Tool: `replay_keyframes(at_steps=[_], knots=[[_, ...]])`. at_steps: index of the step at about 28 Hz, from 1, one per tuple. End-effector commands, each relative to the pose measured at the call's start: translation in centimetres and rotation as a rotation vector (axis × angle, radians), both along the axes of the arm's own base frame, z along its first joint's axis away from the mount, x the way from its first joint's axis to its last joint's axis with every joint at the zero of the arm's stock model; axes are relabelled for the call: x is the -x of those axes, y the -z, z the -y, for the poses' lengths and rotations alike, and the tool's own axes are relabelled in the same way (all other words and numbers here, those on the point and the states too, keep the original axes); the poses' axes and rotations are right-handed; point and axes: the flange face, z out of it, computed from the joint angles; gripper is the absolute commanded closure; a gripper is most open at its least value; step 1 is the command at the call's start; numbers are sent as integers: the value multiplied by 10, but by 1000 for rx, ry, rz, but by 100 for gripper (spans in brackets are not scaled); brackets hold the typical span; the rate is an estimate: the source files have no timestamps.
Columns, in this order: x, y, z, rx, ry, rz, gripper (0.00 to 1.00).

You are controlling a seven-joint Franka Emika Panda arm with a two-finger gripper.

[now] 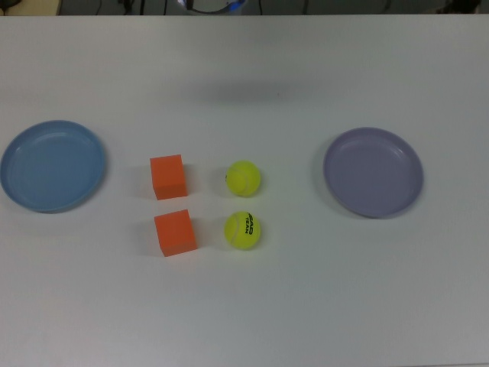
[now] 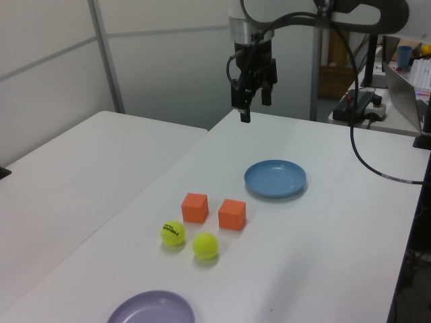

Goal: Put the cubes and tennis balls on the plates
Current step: 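Lower the gripper onto the first orange cube and close it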

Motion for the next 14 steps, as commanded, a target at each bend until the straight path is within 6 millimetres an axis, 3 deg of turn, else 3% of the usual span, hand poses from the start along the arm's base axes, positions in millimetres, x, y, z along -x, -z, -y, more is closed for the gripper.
replay_keyframes(at_steps=[1, 9, 14], knots=[[-10, 29, -11, -25, -46, -67, 0], [-46, 72, -20, -47, -81, -40, 0], [-78, 120, -29, -57, -89, -37, 0]])
